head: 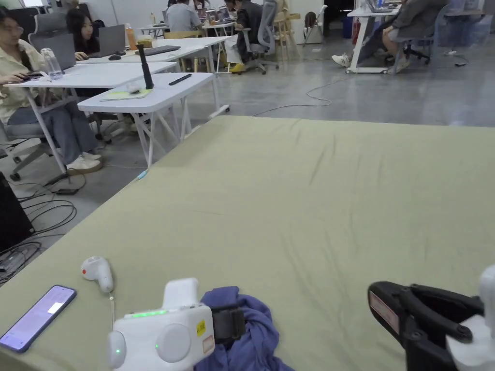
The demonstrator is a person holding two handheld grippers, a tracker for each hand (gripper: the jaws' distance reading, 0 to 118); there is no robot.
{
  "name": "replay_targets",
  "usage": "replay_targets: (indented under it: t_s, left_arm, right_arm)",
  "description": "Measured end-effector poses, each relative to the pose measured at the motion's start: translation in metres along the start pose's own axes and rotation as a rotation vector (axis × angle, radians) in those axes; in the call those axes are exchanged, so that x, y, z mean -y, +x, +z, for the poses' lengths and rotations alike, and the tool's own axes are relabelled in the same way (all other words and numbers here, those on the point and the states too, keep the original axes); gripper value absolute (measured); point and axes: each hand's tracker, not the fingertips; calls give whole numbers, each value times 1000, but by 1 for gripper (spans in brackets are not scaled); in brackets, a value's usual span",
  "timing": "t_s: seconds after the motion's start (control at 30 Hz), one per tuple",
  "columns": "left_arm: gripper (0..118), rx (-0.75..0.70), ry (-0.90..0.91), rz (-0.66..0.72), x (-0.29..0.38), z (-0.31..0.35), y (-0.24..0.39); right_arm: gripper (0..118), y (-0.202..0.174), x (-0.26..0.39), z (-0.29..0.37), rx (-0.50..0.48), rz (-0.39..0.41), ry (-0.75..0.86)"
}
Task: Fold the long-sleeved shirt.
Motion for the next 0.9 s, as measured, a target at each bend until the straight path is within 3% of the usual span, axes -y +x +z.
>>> replay_targets:
  t_s: [0.07,0.13,0.17,0.2,0.23,0.27,0.33,0.43,0.5,0.6,0.77,0.9]
  left_arm:
    - [116,26,-136,64,7,-44,-10]
    - [85,-23,-243,67,10,-72,-13]
    - [80,-30,-266,32,15,-76,-17]
    - [67,-50,-208,20,11,-71,-16]
    - [32,-32,-197,33,4,-64,-16]
    - [6,20,-186,50,-4,-58,-16]
    - [6,83,-146,138,-19,-36,-16]
    - [6,199,-47,131,-54,12,5]
    - [6,266,51,65,-86,60,35]
    - [6,379,189,-35,-122,134,99]
    - [6,440,357,-211,-164,218,220]
    - [6,514,343,-300,-161,210,309]
  right_arm:
    - [0,10,6,2,36,16,-21]
    - [0,17,11,4,69,27,-28]
    - [0,20,12,7,75,24,-26]
    - [0,24,11,9,78,15,-19]
    - [0,28,10,12,67,-7,-2]
    - [0,32,8,16,41,-48,27]
    - [0,44,4,26,5,-142,94]
    - [0,64,-14,29,-111,-264,31]
    - [0,66,-21,45,-10,-218,137]
    - [0,63,-35,66,172,-68,176]
    - [0,76,-42,117,224,-124,229]
    - [0,93,-34,149,362,-137,221]
